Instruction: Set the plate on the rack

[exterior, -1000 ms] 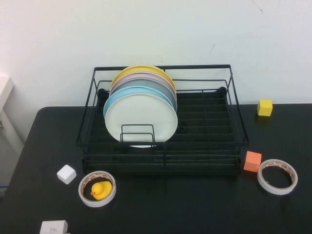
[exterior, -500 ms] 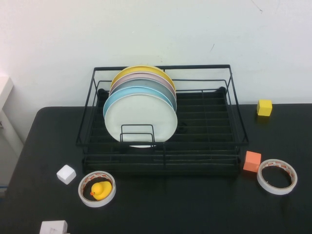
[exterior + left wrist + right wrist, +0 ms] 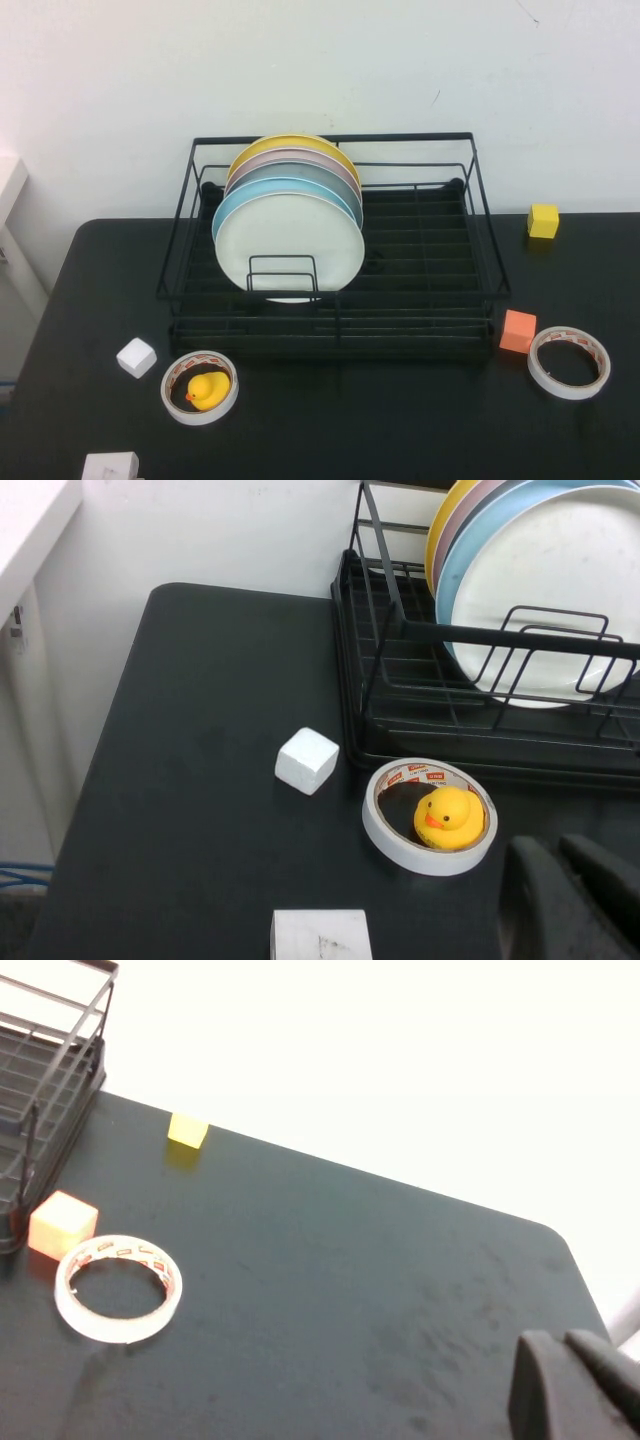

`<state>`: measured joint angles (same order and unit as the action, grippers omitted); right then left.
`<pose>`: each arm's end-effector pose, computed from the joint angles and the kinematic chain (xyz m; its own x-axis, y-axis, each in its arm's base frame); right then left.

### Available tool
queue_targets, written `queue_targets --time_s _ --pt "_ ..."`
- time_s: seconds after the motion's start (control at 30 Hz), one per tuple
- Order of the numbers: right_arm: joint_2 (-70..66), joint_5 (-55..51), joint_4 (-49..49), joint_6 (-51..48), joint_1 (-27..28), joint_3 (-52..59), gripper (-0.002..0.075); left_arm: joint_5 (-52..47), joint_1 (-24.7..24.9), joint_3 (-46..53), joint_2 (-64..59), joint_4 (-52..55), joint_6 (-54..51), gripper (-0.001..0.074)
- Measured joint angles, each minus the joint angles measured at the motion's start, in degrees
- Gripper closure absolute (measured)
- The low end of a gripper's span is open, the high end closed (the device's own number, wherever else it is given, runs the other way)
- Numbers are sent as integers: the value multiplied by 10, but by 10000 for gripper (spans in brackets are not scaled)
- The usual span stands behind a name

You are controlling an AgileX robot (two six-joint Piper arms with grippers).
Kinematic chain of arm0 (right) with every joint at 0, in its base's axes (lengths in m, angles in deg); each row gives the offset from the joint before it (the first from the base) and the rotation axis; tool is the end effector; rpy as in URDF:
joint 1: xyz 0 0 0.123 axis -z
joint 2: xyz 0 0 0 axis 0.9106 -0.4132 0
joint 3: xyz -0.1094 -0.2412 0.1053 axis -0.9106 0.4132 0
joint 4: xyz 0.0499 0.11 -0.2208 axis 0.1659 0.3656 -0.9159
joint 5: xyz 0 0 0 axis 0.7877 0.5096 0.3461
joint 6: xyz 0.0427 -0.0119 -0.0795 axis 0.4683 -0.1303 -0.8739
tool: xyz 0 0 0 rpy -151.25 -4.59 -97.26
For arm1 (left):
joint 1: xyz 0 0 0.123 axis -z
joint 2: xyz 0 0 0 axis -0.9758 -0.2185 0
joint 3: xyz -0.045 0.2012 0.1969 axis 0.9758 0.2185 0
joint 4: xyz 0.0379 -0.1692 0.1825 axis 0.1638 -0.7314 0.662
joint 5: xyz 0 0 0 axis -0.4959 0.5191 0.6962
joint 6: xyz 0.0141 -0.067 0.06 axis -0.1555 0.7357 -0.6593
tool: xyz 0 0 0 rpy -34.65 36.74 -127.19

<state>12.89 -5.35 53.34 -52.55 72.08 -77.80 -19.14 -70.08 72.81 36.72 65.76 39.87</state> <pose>0.0246 -0.0092 0.2669 -0.3007 -0.3459 -0.8888 0.0699 0.9214 -0.3822 0.0522 -0.0080 0.1803 -0.2689 -0.1702 -0.9480 0.0883 0.9757 -0.2003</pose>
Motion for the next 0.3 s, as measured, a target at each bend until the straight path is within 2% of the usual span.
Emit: queue_targets --time_s 0.17,0.3 --pt "0 5 0 0 0 4 728 0 0 0 0 0 0 735" --pt "1 36 -1 0 -26 33 728 0 0 0 0 0 0 735"
